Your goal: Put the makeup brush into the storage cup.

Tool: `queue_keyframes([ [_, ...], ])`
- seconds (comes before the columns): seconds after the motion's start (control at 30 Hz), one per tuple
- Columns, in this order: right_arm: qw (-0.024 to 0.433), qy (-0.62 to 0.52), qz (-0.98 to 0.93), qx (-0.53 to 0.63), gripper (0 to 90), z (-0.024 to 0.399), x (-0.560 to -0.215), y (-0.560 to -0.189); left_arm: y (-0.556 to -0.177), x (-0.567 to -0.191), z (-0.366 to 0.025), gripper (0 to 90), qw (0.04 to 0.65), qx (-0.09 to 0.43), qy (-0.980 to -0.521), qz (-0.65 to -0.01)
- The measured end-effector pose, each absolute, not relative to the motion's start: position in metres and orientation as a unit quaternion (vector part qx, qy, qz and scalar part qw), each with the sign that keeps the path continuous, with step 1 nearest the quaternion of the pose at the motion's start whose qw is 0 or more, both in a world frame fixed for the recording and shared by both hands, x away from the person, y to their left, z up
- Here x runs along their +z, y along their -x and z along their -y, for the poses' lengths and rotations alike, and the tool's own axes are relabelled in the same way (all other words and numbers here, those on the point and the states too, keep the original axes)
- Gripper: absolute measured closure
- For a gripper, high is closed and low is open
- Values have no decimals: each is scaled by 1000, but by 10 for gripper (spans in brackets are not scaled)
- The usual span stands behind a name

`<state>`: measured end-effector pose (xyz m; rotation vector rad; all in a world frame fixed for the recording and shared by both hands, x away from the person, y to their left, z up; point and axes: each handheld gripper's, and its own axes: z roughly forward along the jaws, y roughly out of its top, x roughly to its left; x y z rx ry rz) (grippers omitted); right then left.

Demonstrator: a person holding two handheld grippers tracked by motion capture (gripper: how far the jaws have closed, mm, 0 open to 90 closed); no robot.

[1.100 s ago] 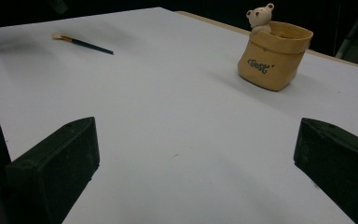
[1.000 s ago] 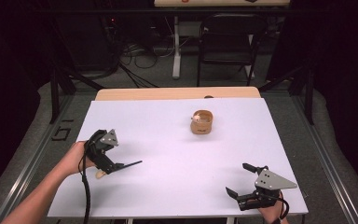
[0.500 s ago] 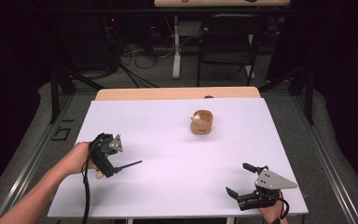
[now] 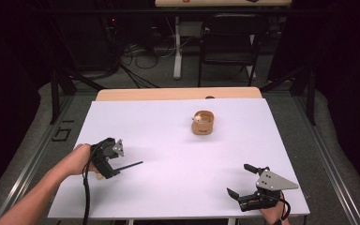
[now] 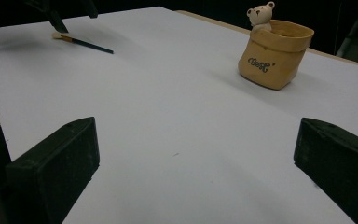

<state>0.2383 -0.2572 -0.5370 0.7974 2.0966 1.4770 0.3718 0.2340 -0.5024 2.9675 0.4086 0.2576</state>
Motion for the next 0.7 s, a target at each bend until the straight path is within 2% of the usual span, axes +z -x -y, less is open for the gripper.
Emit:
queue_keyframes([
  [0.43,224,-284,-763,536,0,256,-538,-238,-377,-513,-234,521,50,52,-988,-133],
  [0.63,222,-283,-765,534,0,257,-537,-238,-380,-517,-231,640,44,31,-991,-123],
  [0.7,222,-283,-764,536,0,256,-537,-238,-381,-518,-230,649,39,28,-992,-119],
])
